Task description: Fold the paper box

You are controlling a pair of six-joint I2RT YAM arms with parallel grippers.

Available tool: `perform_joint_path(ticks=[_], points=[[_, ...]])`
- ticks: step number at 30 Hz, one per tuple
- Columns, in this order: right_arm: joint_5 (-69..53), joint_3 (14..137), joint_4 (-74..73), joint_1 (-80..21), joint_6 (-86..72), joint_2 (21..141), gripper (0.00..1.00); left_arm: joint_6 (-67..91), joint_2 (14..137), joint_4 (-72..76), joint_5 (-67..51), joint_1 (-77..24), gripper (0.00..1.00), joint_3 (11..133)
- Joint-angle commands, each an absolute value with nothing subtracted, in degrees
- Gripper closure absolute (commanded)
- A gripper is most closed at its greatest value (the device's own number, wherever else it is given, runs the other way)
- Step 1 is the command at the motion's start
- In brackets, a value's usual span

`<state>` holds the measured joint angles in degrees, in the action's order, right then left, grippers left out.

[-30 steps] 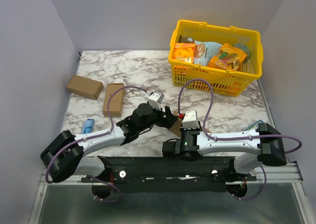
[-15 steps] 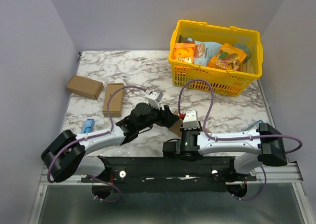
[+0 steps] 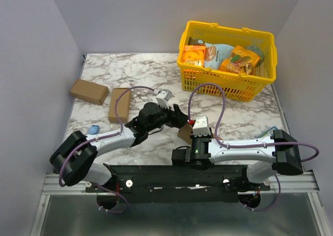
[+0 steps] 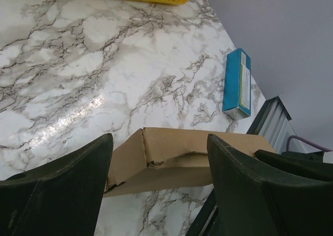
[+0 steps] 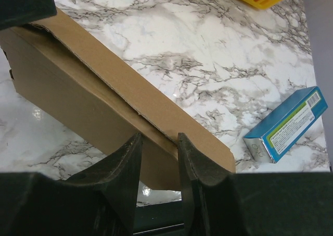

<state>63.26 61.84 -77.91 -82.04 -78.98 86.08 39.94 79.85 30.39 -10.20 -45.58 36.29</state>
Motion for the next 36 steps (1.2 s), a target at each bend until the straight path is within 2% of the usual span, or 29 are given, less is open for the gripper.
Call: perform_joint_path(ticks=[1,3,9,15,19,28,32,36], points=[[61.61,60.73,-82.18,-82.09,-80.95,85.52,0.59,39.55,81.47,32.52,-12.92,-45.53,0.27,37.36],[61.52,60.64,-82.09,-82.09,-81.04,85.34,0.59,38.76,81.56,32.87,-13.44,-45.53,0.36,36.39],[61.35,60.47,-81.39,-82.09,-80.77,85.17,0.59,35.86,82.88,36.91,-15.81,-45.53,0.51,31.30],[61.17,60.73,-81.30,-82.09,-80.51,84.47,0.58,29.20,83.06,39.90,-15.91,-46.49,0.54,26.64],[60.29,61.61,-79.46,-82.09,-77.35,83.85,0.51,24.18,83.23,41.30,-13.89,-47.55,0.55,24.00],[54.24,65.12,-70.15,-82.00,-62.42,79.64,0.26,21.44,86.04,51.41,-8.79,-49.39,0.56,17.67],[46.97,64.25,-56.74,-81.39,-45.85,74.63,0.09,21.18,87.10,53.60,-8.26,-49.66,0.57,16.88],[43.77,60.04,-49.84,-77.79,-38.86,69.71,0.06,21.27,87.28,55.72,-7.56,-50.01,0.58,15.82]])
